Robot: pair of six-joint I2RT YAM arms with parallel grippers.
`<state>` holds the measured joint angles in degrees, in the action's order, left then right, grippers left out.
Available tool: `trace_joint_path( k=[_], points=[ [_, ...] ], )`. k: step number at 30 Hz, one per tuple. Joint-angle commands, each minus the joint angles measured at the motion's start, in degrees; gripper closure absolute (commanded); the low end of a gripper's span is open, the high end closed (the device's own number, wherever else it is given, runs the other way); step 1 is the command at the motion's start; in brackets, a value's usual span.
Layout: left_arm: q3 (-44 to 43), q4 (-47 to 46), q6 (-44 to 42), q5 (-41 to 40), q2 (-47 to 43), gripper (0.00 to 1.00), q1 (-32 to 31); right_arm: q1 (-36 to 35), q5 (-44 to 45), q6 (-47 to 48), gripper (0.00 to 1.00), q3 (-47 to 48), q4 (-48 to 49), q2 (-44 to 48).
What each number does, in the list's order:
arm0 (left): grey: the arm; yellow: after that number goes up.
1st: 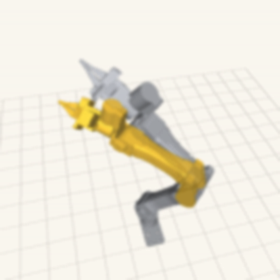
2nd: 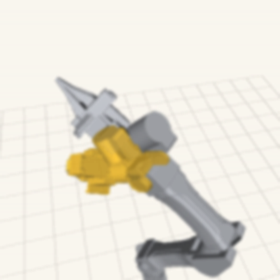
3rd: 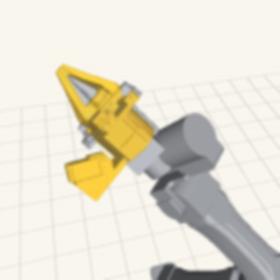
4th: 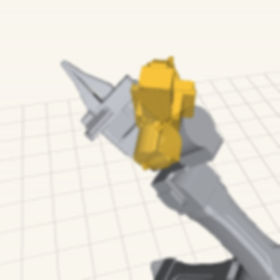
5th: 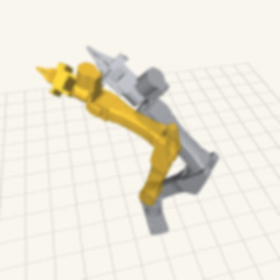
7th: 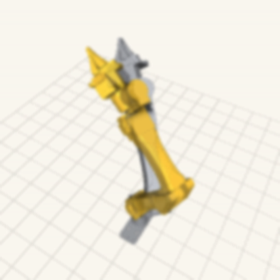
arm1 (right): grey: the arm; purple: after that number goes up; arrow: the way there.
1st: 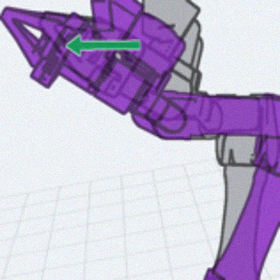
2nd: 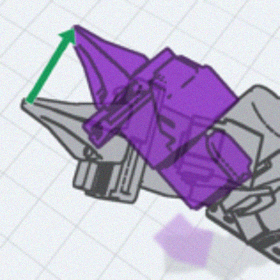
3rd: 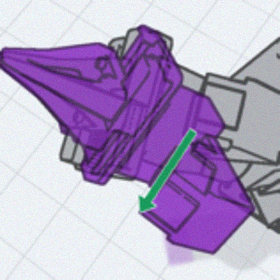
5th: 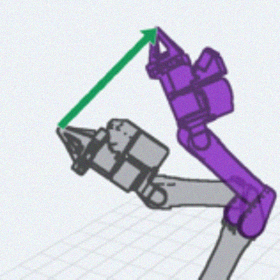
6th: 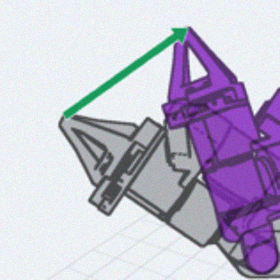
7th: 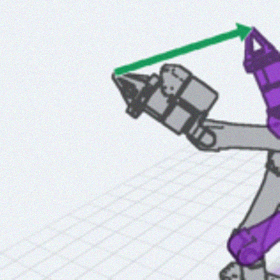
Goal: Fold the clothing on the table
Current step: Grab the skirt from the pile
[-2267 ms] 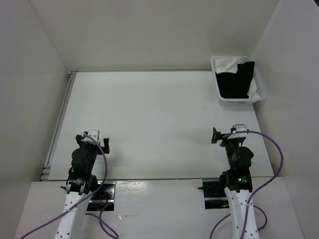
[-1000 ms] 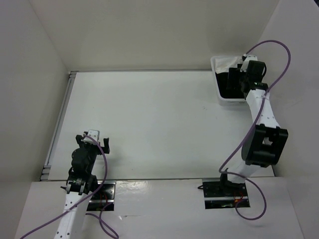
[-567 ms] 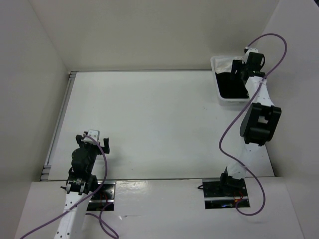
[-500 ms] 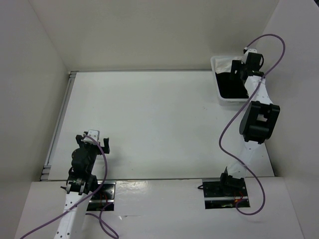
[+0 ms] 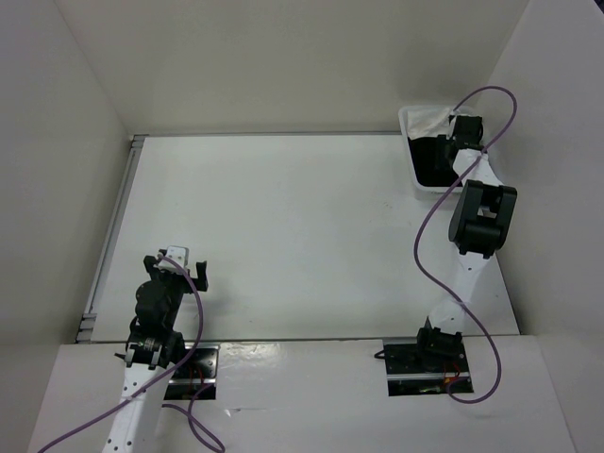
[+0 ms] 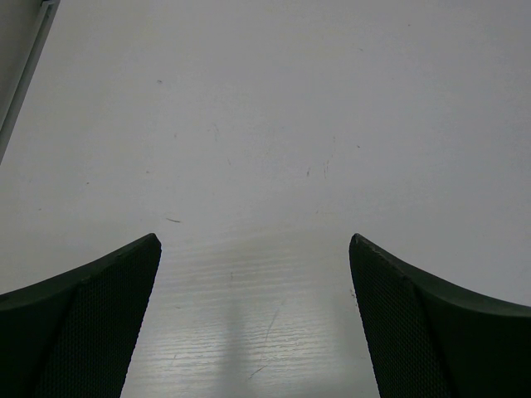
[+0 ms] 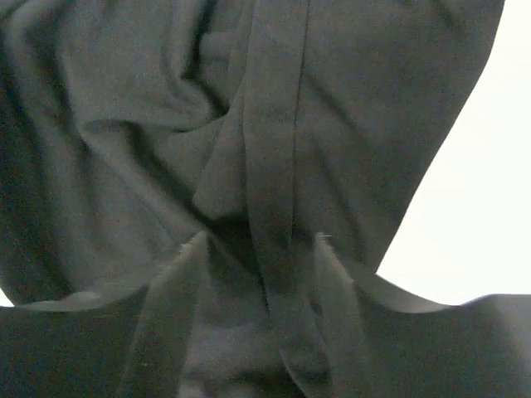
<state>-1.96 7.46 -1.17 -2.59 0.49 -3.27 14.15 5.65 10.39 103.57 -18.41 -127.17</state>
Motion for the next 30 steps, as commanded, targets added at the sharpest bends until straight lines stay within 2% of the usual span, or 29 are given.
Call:
trace_joint_path(
  k=[1, 2, 3, 6, 12, 18, 19, 21, 23, 26, 30],
  points=[
    [0.4, -2.1, 1.5, -1.1, -8.1, 0.00, -0.2, 0.3, 1.8, 0.7, 0.48, 0.8, 4.4, 0.0],
    [-0.3, -2.6, 3.3, -2.0, -8.1, 0.00, -0.2, 0.3, 1.8, 0.7, 0.55, 0.8, 4.4, 0.0],
    [-0.9, -2.6, 4.1, -2.7, -8.1, 0.00, -0.2, 0.3, 1.8, 0.7, 0.74, 0.8, 4.4, 0.0],
    [-2.9, -2.6, 6.8, -2.7, -8.1, 0.00, -0.2, 0.3, 1.8, 0.7, 1.00, 0.8, 3.7, 0.0],
    [-6.4, -1.6, 7.2, -3.9, -8.1, 0.00, -0.2, 0.3, -2.5, 0.1, 1.00, -1.3, 3.7, 7.3],
    [-9.2, -6.0, 6.1, -7.2, -8.1, 0.00, -0.2, 0.3, -8.6, -1.1, 1.00, -1.9, 3.2, 13.4],
    [-10.0, -6.5, 6.1, -7.3, -8.1, 0.00, -0.2, 0.3, -8.6, -1.1, 0.98, -1.9, 3.2, 13.4],
    [-10.5, -6.5, 6.9, -8.0, -8.1, 0.00, -0.2, -0.4, -6.8, -0.3, 0.64, -1.9, 3.7, 13.4],
    [-11.1, -7.6, 7.6, -10.1, -8.1, 0.00, -0.2, -1.0, -4.8, 0.2, 0.35, -1.9, 3.7, 12.0],
    [-12.2, -8.9, 7.6, -11.6, -7.5, 0.00, -0.2, -1.6, -2.8, 0.9, 0.15, 0.1, 3.2, 8.0],
    [-14.2, -10.3, 7.6, -14.9, -5.7, 0.00, -0.2, -1.6, -1.4, 1.5, 0.11, 2.9, 2.0, 2.6]
  ],
)
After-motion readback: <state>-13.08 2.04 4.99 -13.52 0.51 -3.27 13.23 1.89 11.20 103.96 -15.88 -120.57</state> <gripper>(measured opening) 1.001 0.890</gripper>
